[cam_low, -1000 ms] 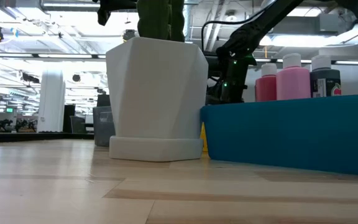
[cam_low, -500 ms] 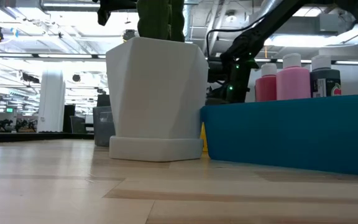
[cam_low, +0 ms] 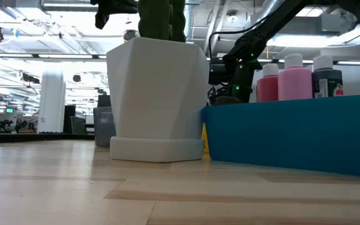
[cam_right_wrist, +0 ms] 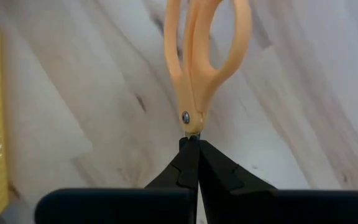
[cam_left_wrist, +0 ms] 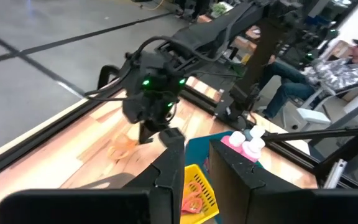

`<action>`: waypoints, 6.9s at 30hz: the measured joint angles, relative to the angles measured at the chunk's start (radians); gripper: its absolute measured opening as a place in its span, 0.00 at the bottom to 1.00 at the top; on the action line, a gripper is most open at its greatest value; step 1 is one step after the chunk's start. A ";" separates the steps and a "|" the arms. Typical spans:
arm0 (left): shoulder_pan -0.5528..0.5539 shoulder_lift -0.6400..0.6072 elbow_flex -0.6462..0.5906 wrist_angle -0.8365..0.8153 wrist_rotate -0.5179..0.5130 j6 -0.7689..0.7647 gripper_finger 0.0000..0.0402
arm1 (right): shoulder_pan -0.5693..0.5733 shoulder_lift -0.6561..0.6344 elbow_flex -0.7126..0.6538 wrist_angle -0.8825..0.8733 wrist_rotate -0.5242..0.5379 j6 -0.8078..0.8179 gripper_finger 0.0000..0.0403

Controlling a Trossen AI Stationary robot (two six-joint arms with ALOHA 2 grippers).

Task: Pick & Place Paint Supplies
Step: Put the yellow scissors into the yellow bin, then return to Home Position

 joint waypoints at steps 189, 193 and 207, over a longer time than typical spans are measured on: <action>-0.157 -0.025 0.000 -0.271 -0.073 0.061 0.17 | -0.167 -0.725 -0.511 0.379 -0.181 0.319 0.00; -0.156 -0.026 0.000 -0.271 -0.073 0.061 0.17 | -0.269 -0.897 -0.669 0.512 -0.231 0.360 0.00; -0.156 -0.026 0.000 -0.269 -0.124 0.056 0.17 | -0.134 -1.231 -1.084 0.899 -0.111 0.489 0.00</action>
